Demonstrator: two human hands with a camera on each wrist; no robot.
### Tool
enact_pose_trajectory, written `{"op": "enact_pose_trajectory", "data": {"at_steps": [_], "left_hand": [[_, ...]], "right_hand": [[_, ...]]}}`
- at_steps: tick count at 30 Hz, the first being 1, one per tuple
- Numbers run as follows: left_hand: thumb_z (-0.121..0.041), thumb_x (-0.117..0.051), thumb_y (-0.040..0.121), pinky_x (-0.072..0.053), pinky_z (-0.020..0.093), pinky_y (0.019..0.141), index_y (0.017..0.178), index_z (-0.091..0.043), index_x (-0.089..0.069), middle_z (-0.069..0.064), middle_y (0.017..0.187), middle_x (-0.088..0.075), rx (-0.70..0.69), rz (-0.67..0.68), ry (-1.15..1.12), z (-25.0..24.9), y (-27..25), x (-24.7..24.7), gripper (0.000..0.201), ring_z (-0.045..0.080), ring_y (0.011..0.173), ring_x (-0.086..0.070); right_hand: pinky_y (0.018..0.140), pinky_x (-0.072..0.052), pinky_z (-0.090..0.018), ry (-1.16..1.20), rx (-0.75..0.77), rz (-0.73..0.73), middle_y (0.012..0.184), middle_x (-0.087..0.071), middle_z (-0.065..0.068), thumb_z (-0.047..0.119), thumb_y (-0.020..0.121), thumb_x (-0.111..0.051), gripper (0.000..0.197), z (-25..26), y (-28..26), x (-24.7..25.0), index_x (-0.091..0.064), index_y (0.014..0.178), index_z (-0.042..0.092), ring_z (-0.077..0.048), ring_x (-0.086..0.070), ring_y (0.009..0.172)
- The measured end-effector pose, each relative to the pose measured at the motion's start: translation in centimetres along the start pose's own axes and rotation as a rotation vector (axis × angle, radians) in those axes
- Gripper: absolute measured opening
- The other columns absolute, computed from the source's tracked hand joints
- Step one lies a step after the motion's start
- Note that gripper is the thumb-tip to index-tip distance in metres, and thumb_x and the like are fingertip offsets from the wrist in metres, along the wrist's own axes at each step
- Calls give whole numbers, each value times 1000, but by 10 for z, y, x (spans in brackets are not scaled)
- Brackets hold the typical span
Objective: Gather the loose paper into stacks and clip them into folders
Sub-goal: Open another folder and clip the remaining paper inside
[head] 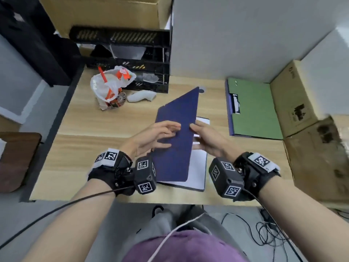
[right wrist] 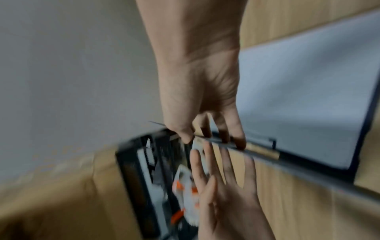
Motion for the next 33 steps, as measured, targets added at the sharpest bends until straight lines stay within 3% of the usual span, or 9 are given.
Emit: {"op": "enact_pose_trajectory", "data": {"at_steps": [4, 8, 10, 12, 16, 20, 24, 29, 33], "left_hand": [[-11, -45, 97, -46, 31, 97, 120, -25, -63, -8, 125, -62, 92, -242, 125, 33, 28, 2, 32, 10, 115, -54], [-5, -51, 79, -43, 22, 60, 104, -14, -69, 12, 107, -69, 173, -548, 134, 92, 32, 51, 31, 19, 78, -60], [-4, -47, 71, -42, 24, 58, 75, -8, -67, 11, 79, -71, 249, -609, 131, 117, 26, 66, 20, 25, 70, -60], [3, -43, 80, -33, 22, 50, 57, -15, -45, 4, 54, -51, 301, -646, 118, 123, 13, 65, 29, 20, 56, -47], [-8, -55, 87, -37, 25, 59, 67, -21, -47, 4, 74, -53, 361, -522, 125, 127, 10, 57, 25, 18, 65, -49], [-2, -55, 92, -52, 27, 56, 92, -19, -57, 8, 90, -64, 369, -407, 16, 138, 8, 51, 17, 19, 74, -62], [3, -49, 96, -55, 28, 59, 105, -19, -54, 2, 105, -62, 224, -383, -43, 127, 2, 38, 24, 16, 85, -63], [4, -49, 95, -54, 21, 56, 105, -20, -55, 2, 94, -68, 51, -394, -116, 88, 20, 18, 27, 5, 69, -69], [-1, -53, 95, -55, 20, 58, 120, -17, -54, -2, 78, -74, -48, -431, -201, 48, 60, -12, 30, 8, 65, -70]], "right_hand": [[69, -52, -27, 17, -166, -299, 99, -62, -2, 1, 96, -35, 41, -66, -13, 76, -46, 131, 20, -14, -57, 79], [62, -39, -27, 52, -308, -440, 83, -50, -1, 2, 94, -39, 28, -124, -21, 110, -54, 104, 23, -14, -48, 71], [62, -34, -26, 73, -364, -400, 82, -50, -11, -1, 91, -39, 22, -142, -20, 108, -58, 84, 6, -23, -50, 70], [63, -34, -26, 50, -377, -368, 91, -59, -23, 0, 92, -39, 23, -147, -21, 97, -53, 106, -13, -37, -56, 83], [75, -34, -30, 20, -358, -320, 84, -56, -3, 2, 90, -40, 27, -151, -15, 79, -49, 76, 23, -19, -46, 81], [75, -35, -29, 15, -368, -350, 76, -57, 1, 1, 88, -39, 31, -158, -15, 86, -46, 68, 24, -16, -46, 73], [68, -44, -23, 20, -369, -313, 77, -59, 1, 4, 91, -44, 26, -159, -15, 87, -52, 74, 22, -10, -53, 67], [58, -44, -24, 64, -279, -354, 77, -62, 4, 25, 98, -51, 13, -129, -13, 107, -49, 88, 18, -9, -58, 66], [86, -54, -34, 162, -186, -307, 111, -73, 0, 38, 96, -54, 35, -92, -18, 147, -63, 120, 15, -17, -70, 100]]}}
Point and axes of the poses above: each hand's wrist, its own y-axis towards the middle knuckle, its own x-axis out of the back of the hand, z = x × y, the point moved 6 cm from there along y, towards the middle knuckle
